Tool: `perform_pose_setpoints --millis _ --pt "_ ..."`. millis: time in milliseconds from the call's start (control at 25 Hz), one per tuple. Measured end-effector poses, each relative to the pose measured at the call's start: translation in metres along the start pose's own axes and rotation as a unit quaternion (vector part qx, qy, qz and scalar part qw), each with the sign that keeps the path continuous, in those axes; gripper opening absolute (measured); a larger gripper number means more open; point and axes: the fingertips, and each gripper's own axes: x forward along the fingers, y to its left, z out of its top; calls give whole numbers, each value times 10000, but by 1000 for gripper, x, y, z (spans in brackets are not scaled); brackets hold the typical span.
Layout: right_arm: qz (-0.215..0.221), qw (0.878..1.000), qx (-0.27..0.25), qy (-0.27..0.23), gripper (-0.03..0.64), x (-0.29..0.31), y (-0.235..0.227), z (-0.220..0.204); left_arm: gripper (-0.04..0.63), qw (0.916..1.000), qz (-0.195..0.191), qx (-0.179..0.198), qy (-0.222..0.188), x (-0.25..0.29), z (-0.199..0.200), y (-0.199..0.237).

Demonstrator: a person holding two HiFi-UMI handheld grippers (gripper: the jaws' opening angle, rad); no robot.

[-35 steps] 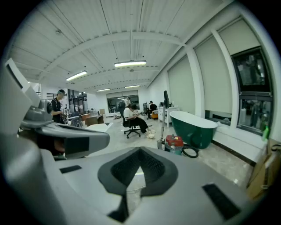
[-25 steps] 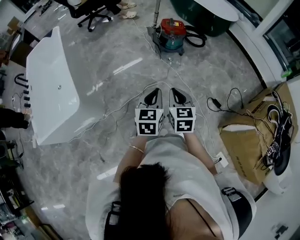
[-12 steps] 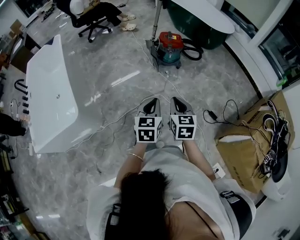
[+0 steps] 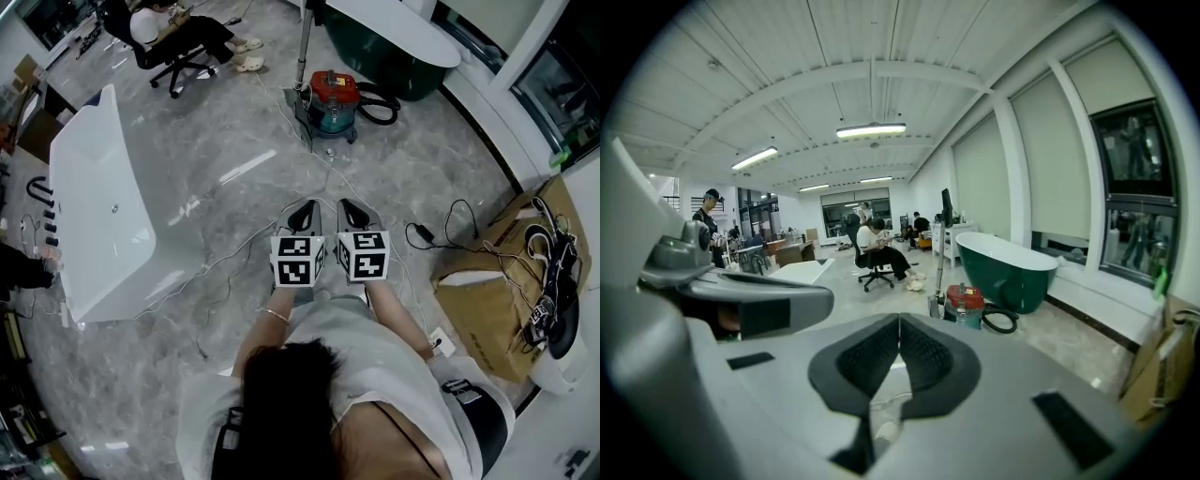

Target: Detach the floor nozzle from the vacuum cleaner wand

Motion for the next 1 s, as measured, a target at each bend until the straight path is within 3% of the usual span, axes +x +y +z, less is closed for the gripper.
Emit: perform_pose_setpoints --millis 520,1000 --pt "-35 9997 -245 86 15 35 -5 11 3 9998 -121 -14 134 41 5 8" --pt "-105 9999 35 28 15 83 -23 44 3 9998 -114 -125 60 76 34 45"
